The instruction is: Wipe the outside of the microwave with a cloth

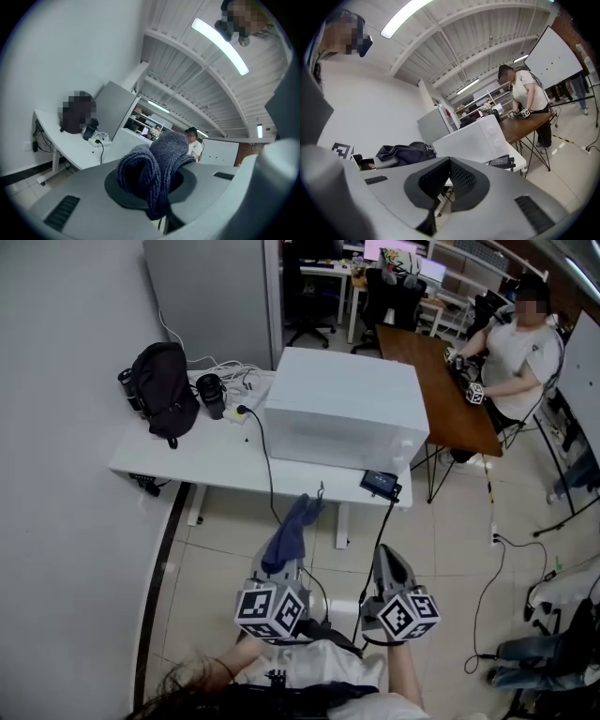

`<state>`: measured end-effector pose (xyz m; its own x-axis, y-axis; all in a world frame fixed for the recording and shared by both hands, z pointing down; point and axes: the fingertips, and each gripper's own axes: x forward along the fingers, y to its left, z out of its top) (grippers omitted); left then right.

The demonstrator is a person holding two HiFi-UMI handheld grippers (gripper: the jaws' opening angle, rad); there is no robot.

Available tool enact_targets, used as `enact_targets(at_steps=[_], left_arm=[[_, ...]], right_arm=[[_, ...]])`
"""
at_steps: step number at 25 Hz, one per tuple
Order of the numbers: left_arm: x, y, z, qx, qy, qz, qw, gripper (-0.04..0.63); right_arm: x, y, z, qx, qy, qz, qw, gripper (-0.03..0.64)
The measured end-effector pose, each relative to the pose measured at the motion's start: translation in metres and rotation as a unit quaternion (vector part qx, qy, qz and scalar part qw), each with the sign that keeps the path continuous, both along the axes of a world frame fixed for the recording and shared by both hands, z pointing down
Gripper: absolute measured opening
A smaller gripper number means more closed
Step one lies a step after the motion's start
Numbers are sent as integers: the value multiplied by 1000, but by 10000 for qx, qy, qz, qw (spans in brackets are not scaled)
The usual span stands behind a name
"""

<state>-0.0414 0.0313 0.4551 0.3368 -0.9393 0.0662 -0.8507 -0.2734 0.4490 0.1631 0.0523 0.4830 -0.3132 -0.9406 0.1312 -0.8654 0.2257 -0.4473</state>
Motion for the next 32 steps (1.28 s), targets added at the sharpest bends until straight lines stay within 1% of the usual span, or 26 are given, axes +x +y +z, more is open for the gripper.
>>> enact_targets(at_steps=[3,5,8,10,14,17,21,25,32], left_arm=[[6,23,-2,131,-216,-19,9997,51],[6,32,-6,332,-532,-55,9980,51],[1,43,-8,554,-1106,-136,9922,51],[-4,47,-7,603,-1281,-151,9898,51],[-9,51,-2,479,-1328,-15,9900,51],[-14,53,2,367,-1331,125,9903,51],[-18,55,7,282,-1375,347,9895,51],[-21,57,15,115,-1245,447,9911,51],[-21,62,23,-27,-1219,635,9905,51]], right_arm=[[1,6,-3,54,-85,-142,9998,28],[-3,9,-5,105,-76,-247,9996,28],[-13,17,-9,145,-54,-421,9990,28],[-19,22,-11,194,-69,-479,9986,27],[-32,29,-15,296,-49,-529,9981,26],[-44,37,-19,297,-3,-603,9977,25],[-55,48,-21,303,-59,-592,9978,23],[-64,56,-21,251,41,-621,9977,21],[-72,66,-16,209,131,-596,9979,21]])
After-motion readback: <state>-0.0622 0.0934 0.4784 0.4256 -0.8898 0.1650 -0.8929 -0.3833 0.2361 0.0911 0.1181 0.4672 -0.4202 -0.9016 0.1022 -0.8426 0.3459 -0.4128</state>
